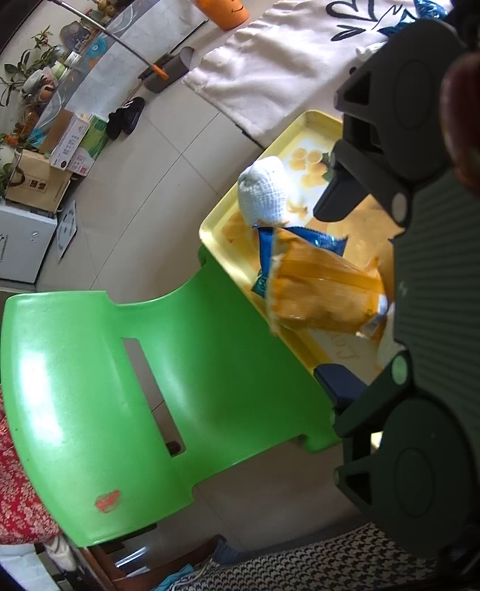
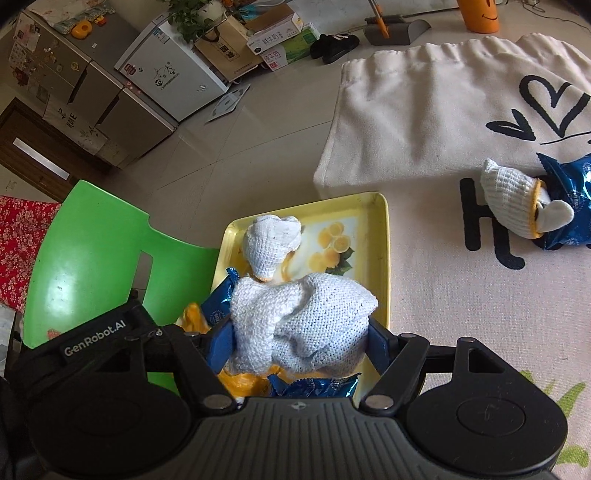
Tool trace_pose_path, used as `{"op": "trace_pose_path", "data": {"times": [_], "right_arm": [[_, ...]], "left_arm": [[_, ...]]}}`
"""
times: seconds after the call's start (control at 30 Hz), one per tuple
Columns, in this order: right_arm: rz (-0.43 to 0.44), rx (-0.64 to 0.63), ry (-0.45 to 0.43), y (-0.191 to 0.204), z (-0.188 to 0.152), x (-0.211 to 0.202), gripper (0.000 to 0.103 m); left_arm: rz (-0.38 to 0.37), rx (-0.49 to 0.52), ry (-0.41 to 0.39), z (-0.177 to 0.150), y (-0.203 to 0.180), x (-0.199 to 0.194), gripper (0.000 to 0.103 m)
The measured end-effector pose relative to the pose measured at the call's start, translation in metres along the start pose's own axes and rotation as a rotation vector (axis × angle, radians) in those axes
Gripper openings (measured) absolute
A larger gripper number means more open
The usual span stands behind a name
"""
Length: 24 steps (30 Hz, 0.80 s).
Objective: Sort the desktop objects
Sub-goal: 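Carry both items to the yellow tray and open left gripper over it, then lower the white glove onto the yellow tray and open right gripper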
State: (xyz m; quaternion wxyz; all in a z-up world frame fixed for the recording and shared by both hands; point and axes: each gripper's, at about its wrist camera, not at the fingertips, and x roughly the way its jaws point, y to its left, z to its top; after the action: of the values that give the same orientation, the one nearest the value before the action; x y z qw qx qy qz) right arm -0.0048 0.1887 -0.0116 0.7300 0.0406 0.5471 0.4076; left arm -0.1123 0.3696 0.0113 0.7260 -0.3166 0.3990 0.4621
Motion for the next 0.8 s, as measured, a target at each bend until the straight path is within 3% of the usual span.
{"op": "trace_pose_path", "data": {"times": [0.1, 0.33, 0.5, 0.8], "right_arm": [[0.015, 0.031, -0.022, -0.004, 0.003, -0.003, 0.083], [0.035, 0.059, -0.037, -0.011, 0.009, -0.013, 0.083], [-0.006, 0.004, -0.023, -0.008, 0.01, -0.019, 0.083], [-0.16, -0.04, 0.025, -0.029, 0.012, -0.035, 0.083]], "left_arm": [[-0.012, -0.016, -0.014, 0.003, 0.002, -0.004, 0.098], [-0.023, 0.009, -0.019, 0.003, -0.007, -0.006, 0.102], [-0.041, 0.032, -0.03, 0.0, -0.013, -0.009, 0.102], [-0.103, 0.096, -0.004, -0.015, -0.034, -0.01, 0.102]]}}
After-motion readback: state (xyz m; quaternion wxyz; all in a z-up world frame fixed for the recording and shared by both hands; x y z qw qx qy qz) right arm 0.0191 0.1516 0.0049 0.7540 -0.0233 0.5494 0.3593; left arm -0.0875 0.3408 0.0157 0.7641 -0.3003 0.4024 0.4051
